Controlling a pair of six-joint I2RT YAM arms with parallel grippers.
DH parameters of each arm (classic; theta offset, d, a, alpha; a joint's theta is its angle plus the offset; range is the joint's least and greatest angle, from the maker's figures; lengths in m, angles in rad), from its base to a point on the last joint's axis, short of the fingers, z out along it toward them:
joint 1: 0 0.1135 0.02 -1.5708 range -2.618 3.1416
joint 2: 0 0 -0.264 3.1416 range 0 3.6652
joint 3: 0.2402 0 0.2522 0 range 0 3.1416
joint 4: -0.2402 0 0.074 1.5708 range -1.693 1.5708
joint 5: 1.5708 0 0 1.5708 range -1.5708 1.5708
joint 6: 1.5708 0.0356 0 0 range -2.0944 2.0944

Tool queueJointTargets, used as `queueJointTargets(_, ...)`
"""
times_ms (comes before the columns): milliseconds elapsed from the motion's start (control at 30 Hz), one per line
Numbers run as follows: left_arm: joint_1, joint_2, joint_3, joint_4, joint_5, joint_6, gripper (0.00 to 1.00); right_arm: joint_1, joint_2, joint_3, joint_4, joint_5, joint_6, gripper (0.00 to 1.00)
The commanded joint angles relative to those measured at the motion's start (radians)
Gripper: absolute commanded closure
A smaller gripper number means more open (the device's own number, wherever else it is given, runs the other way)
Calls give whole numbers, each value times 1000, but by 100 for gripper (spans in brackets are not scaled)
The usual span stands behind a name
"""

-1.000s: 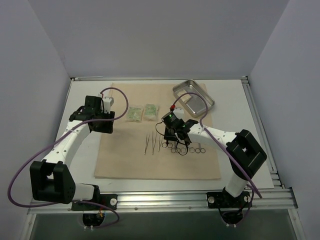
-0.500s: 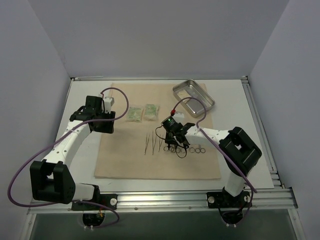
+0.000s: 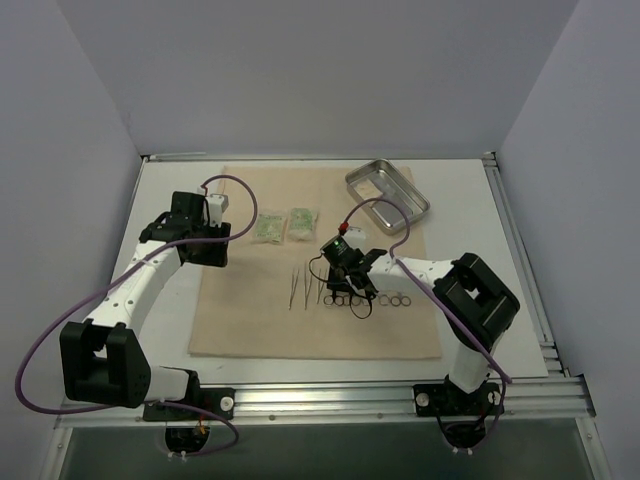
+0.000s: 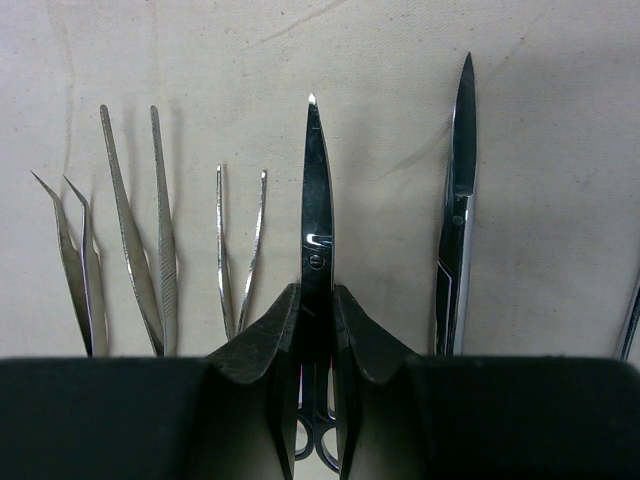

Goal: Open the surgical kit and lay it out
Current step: Place the medical item in the surgical kit.

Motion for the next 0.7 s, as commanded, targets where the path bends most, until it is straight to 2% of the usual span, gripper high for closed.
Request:
queueJointTargets(0,-3,-3,12,29,4,-4,43,4,19,0,-4,-2,24,100)
queueJointTargets(367,-3,2,18,34,7,-4,43,-2,43,1,-5,-15,24,100)
queueJointTargets(467,-3,2,16,35,4,-4,43,-5,37,-2,-4,-13,24,93)
queueJointTargets(667,-3,0,18,34,7,-4,43,-5,26,-16,-11,-7,29,92)
